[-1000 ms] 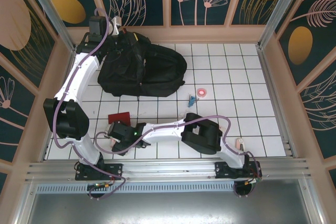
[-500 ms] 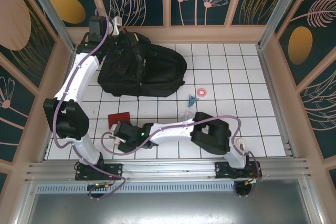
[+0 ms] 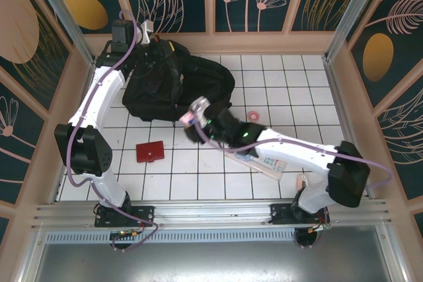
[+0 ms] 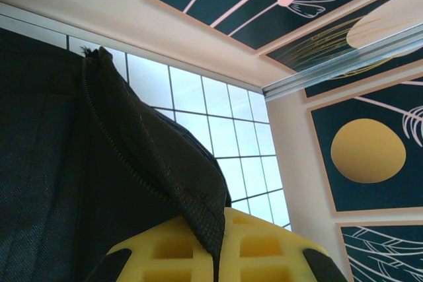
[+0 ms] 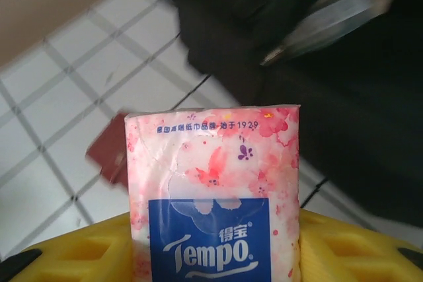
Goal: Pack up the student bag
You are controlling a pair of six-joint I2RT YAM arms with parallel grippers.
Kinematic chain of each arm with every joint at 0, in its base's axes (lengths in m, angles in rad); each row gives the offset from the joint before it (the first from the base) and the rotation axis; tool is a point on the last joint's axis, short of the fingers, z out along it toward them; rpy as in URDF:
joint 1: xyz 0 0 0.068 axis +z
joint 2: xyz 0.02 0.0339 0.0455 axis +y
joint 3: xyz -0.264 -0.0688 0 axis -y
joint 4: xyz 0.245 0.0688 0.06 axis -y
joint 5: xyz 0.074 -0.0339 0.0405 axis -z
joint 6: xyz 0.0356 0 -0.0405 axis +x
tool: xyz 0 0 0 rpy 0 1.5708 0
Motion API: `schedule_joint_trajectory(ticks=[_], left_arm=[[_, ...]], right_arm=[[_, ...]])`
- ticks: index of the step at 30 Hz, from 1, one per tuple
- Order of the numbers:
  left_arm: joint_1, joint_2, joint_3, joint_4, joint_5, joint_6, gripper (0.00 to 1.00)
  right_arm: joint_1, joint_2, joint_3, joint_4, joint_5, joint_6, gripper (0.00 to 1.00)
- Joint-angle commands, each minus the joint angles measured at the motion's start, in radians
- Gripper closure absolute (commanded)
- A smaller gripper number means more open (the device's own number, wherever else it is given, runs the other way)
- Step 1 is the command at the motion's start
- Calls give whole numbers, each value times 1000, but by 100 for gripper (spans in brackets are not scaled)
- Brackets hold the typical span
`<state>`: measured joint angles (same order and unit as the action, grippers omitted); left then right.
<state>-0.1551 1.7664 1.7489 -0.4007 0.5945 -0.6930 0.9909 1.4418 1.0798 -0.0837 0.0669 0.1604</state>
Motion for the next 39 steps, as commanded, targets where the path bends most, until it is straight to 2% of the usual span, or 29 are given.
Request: schedule_joint_trajectory(ticks=[1, 5, 10, 17, 21, 29, 32, 34, 35, 39], left_arm=[[11, -47, 49, 67, 25, -17, 94], [11, -77, 48, 84, 37, -39, 94], [11, -90, 52, 93, 50, -42, 94], [9, -105, 45, 137, 99, -61, 96], [-3, -114, 35, 150, 111, -62, 97], [-92, -94, 61, 123, 125, -26, 98], [-100, -87, 66, 122, 129, -24, 98], [-100, -86, 70, 113, 124, -16, 98], [-100, -84, 73, 105, 120, -10, 98], [-98, -82, 77, 84, 99, 8, 99]], right_arm=[[-133, 1, 45, 42, -109, 103, 49], [-242, 160, 228, -39, -175, 138, 49], [-349, 405, 469, -113, -344, 220, 49], [-358, 764, 932, -326, -442, 250, 49], [-356, 897, 1101, -362, -464, 326, 48], [-356, 1098, 1326, -282, -566, 523, 44], [-358, 1136, 1347, -212, -587, 587, 36], [-358, 1137, 1347, -191, -576, 607, 24], [-358, 1135, 1346, -187, -575, 604, 22], [-354, 1083, 1297, -185, -541, 562, 19]])
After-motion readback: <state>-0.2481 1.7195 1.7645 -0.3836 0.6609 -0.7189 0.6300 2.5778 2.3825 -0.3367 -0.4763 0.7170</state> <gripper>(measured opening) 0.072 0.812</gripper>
